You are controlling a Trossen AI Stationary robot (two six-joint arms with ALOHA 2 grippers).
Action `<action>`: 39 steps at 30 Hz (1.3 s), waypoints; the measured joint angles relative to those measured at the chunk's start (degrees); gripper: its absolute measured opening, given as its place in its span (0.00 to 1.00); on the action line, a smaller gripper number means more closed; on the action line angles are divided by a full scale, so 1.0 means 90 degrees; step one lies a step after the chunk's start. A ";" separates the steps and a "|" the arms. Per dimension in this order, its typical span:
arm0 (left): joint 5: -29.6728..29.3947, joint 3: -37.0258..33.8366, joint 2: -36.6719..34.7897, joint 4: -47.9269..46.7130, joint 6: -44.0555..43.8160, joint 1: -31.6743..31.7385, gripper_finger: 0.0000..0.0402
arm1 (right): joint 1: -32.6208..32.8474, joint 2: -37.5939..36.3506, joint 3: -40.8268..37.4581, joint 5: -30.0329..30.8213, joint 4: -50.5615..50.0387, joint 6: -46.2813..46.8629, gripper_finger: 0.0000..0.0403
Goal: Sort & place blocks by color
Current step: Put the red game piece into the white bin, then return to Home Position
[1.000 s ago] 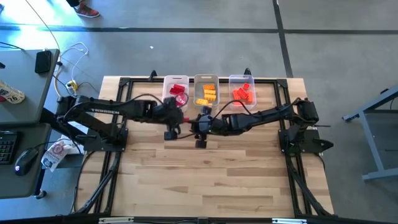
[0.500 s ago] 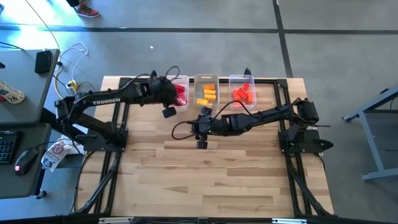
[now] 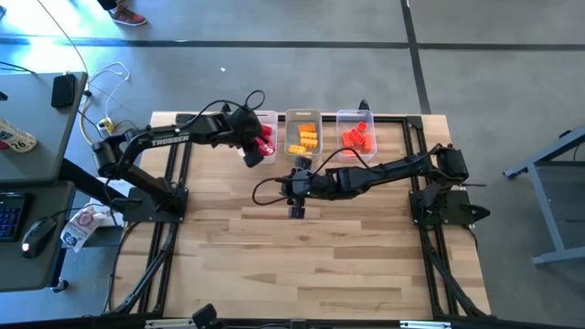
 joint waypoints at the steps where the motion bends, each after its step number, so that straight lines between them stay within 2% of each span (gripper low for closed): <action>1: 0.0000 0.0000 0.0017 0.0017 0.0000 0.0000 0.30 | 0.0000 0.0000 0.0000 0.0000 -0.0002 0.0000 0.47; 8: -0.0002 0.0000 0.0039 0.0016 -0.0069 0.0000 0.42 | 0.0000 0.0000 0.0000 0.0015 -0.0002 -0.0010 0.47; 16: 0.0122 0.0000 -0.0372 -0.0032 -0.0219 0.0022 0.44 | 0.0000 -0.0023 0.0000 0.0015 -0.0198 -0.0004 0.47; 29: 0.1368 -0.0128 -0.2253 0.0078 -0.0389 -0.0257 0.44 | -0.0244 -0.0515 0.0005 0.0221 -0.1409 -0.0091 0.47; 34: 0.1310 -0.0756 -0.3097 0.0557 -0.0558 -0.0708 0.44 | -0.0469 -0.0893 -0.0049 0.0202 -0.1887 0.0200 0.47; 39: 0.1212 -0.1507 -0.3964 0.0772 -0.0720 -0.1006 0.44 | -0.0668 -0.1297 -0.0542 0.0258 -0.1596 0.0305 0.47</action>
